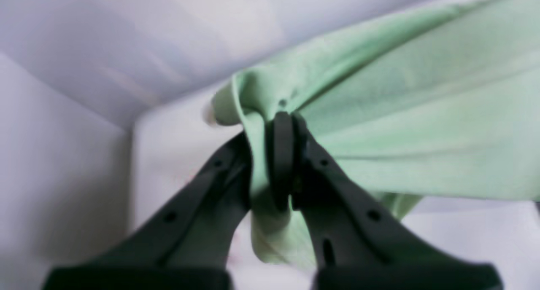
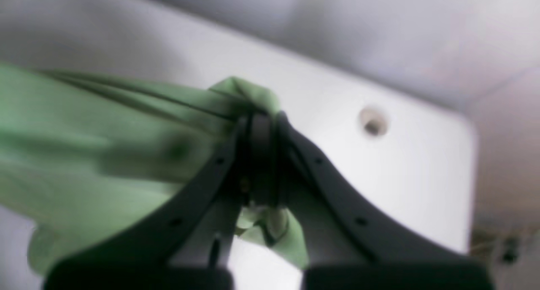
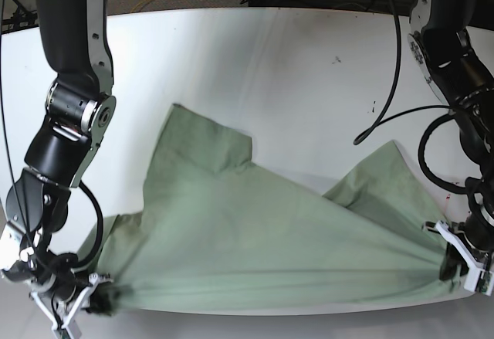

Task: Fold the T-shirt properly
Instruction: 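Lift the shirt hem with both grippers and swing it across the table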

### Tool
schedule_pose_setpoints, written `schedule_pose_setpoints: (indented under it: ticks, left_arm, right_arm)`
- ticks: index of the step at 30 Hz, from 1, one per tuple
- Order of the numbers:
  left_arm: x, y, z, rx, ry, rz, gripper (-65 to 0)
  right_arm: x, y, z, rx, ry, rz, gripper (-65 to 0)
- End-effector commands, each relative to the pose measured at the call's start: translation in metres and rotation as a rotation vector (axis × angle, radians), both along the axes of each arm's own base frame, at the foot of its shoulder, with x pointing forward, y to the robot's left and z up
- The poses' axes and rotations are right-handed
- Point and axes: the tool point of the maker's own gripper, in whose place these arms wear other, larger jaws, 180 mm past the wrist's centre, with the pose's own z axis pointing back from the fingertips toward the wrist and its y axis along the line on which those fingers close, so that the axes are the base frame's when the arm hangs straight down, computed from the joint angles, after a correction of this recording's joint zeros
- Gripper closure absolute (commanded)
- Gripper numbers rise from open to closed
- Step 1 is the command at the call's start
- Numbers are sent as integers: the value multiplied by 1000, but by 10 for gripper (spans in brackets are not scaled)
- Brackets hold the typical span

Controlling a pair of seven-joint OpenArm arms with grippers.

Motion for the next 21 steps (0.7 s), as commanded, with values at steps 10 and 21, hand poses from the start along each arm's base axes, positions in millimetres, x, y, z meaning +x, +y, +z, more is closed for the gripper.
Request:
schedule_pose_setpoints:
  ticks: [10, 21]
  left_arm:
    - [-18, 31, 119, 130, -253, 88, -1]
    - [-18, 10, 39, 208, -101, -29, 0]
  right_arm:
    - [-4, -25, 154, -70, -201, -74, 0]
    - [-47, -22, 55, -201, -97, -99, 0]
